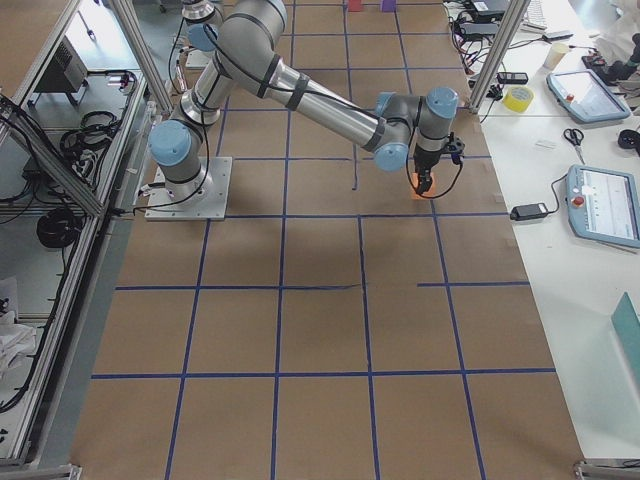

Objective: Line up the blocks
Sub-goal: 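Carry the orange cube with the right gripper toward the table center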

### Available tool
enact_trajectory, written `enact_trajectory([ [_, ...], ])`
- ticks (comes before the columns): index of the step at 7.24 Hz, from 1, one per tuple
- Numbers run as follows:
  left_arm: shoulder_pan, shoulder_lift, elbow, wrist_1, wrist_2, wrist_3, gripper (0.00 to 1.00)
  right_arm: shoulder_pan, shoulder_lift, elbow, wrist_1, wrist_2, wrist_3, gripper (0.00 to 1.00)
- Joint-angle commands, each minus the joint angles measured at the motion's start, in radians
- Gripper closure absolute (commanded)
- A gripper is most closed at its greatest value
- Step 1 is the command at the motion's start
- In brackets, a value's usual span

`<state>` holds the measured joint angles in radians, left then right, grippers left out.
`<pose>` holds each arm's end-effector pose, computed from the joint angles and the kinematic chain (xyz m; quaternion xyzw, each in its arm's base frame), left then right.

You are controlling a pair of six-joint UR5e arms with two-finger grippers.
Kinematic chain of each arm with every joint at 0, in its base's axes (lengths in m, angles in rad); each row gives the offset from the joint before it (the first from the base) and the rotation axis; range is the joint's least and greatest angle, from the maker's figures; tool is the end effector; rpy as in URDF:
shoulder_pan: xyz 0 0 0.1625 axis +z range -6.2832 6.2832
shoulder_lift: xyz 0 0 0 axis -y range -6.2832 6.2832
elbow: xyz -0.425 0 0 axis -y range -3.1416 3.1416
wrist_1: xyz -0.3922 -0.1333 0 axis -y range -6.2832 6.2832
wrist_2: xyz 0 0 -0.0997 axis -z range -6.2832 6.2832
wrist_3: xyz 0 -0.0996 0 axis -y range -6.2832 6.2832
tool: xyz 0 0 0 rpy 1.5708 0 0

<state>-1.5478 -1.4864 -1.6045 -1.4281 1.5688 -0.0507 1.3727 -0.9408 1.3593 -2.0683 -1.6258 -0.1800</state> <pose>-0.1226 -0.4758 0.5273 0.0366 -0.9947 0.0965 0.0023 -0.0156 -0.7271 0.2553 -0.0101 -0.9988 0.0336 0.0344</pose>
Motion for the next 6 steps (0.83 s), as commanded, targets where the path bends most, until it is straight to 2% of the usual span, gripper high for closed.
enact_trajectory([
  [1, 0.0, 0.001, 0.0, 0.0, -0.001, 0.0, 0.0, 0.142, -0.042, -0.002, 0.008, 0.0, 0.162, 0.77],
  [3, 0.0, -0.002, 0.002, 0.0, -0.001, 0.006, 0.0, 0.341, -0.035, -0.012, 0.002, -0.008, 0.327, 0.76],
  [4, 0.0, -0.006, 0.002, 0.0, -0.001, 0.006, 0.0, 0.391, -0.02, -0.014, 0.004, 0.006, 0.488, 0.74],
  [6, 0.0, -0.006, 0.0, -0.002, 0.002, 0.006, 0.0, 0.478, -0.001, -0.017, -0.007, 0.067, 0.624, 0.69],
])
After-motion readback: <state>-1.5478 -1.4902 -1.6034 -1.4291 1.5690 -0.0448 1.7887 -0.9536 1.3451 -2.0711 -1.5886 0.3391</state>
